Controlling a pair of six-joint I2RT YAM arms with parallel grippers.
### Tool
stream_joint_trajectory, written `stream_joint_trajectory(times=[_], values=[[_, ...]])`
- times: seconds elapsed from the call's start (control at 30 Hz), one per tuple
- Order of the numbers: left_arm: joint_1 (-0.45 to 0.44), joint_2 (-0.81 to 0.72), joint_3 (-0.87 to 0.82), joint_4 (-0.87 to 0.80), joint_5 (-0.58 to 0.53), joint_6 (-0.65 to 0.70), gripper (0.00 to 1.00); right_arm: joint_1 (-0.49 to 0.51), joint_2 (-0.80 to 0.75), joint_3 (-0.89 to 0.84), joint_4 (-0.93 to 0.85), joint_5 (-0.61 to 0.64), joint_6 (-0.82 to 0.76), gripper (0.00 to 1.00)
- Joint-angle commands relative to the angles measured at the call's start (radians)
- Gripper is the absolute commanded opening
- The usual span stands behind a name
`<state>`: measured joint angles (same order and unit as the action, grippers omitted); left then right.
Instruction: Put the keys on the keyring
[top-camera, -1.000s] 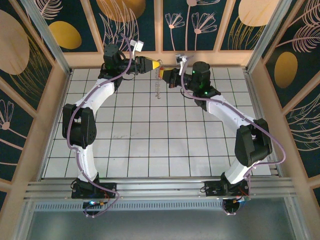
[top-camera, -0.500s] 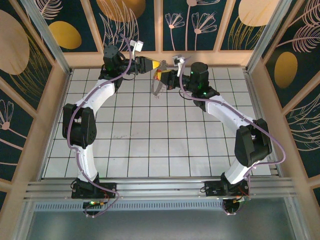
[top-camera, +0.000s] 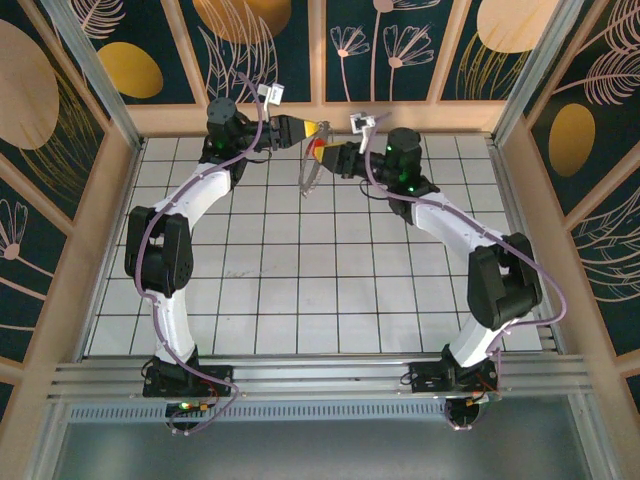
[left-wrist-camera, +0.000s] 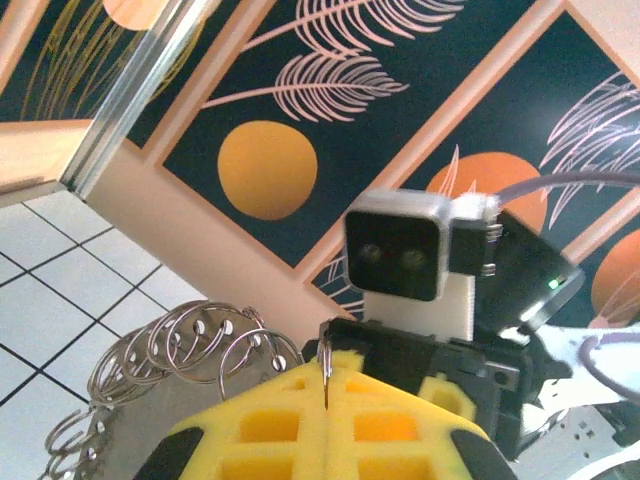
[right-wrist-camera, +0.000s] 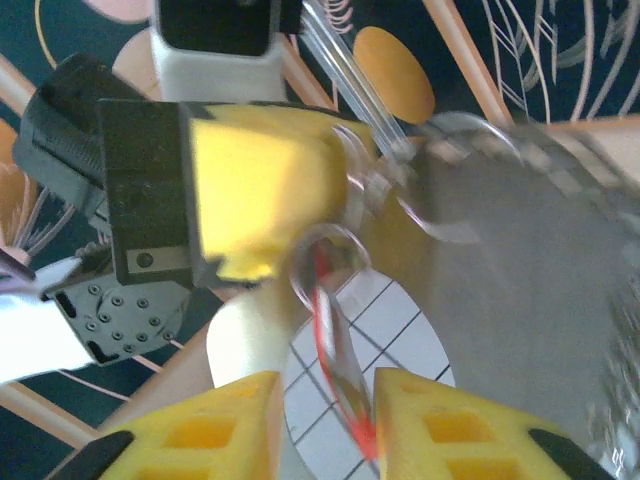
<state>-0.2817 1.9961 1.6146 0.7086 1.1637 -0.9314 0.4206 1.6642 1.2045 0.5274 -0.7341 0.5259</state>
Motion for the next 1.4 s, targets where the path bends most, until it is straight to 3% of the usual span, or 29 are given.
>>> stream_joint_trajectory(times=[0.0, 0.2, 0.77, 1.37], values=[[-0.001, -0.042, -0.009, 0.142, -0.048, -0.083, 0.0, -0.054, -0.09, -0.09, 0.151, -0.048, 0.152, 0.33], [-0.002, -0.023, -0.009, 0.163, -0.059, -0.119, 0.0, -0.1, -0.157, -0.091, 0.159, 0.03, 0.209, 0.37], [-0.002, -0.023, -0.021, 0.169, -0.078, -0.16, 0.0, -0.058, 0.091, 0.13, 0.474, 0.033, 0.526, 0.31], [-0.002, -0.02, -0.026, 0.183, -0.067, -0.165, 0.0, -0.016, 0.185, 0.173, 0.518, 0.003, 0.565, 0.25]])
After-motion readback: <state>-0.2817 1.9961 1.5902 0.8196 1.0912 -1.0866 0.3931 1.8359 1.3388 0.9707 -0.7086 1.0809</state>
